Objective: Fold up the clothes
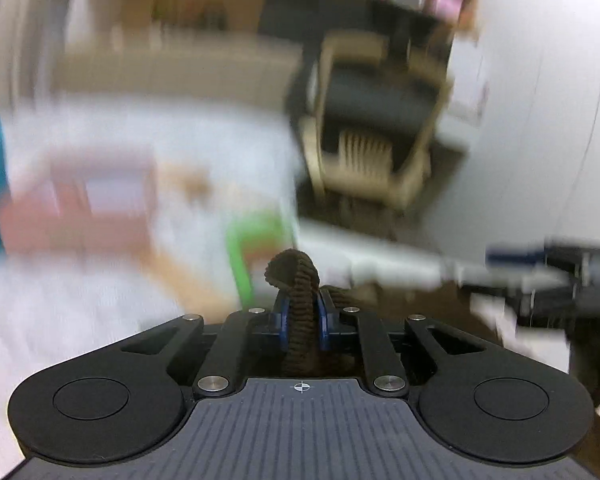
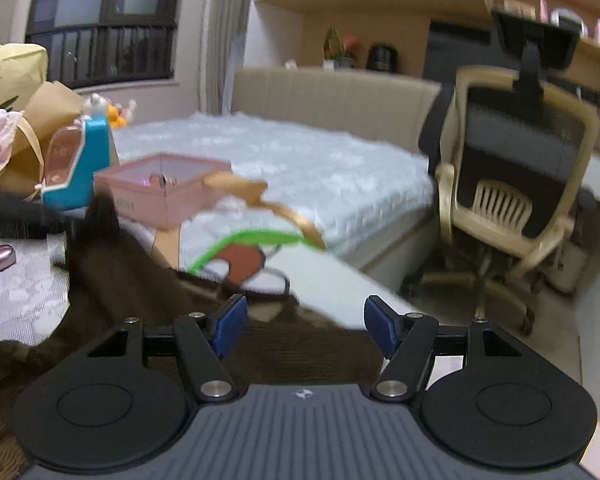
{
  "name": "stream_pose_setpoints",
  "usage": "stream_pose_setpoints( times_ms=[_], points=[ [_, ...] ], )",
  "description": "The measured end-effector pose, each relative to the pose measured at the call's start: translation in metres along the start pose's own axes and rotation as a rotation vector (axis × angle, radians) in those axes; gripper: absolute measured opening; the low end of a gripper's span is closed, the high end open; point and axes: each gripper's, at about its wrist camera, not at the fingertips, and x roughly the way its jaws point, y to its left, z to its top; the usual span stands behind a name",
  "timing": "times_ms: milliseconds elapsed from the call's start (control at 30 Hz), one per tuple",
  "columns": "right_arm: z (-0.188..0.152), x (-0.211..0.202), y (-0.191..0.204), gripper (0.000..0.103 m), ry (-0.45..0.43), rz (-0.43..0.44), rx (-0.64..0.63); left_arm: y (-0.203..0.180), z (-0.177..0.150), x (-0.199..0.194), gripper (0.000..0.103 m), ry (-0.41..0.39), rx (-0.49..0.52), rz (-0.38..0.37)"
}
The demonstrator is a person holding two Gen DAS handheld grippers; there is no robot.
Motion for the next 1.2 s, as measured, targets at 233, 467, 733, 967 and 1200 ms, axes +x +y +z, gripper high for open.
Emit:
stream_pose_setpoints(
  times_ms=[233, 467, 733, 967, 1200],
  points=[
    [-0.024, 0.046, 0.006, 0.066, 0.176, -0.100, -0.145, 0.012, -0.038, 0.025, 0.038, 0.177, 0.070, 0.074],
    [-0.015, 0.042, -0.041, 0.066, 0.230, 0.034, 0.125, 0.055, -0.030, 0.010, 0.094, 0.272, -0.105, 0.040],
    [-0.011, 0.086, -0.054, 0.066, 0.266, 0.055, 0.267, 0.107, -0.037, 0.063, 0.092, 0.379, -0.502, 0.036],
    [-0.009, 0.052, -0.057, 0.017, 0.218, 0.101, 0.304, 0.080, -0.029, 0.080, 0.018, 0.330, -0.389, 0.045],
    [-0.009, -0.085, -0.049, 0.012, 0.057, 0.187, 0.212, 0.037, -0.001, -0.055, 0.013, 0.164, -0.212, -0.154]
  ],
)
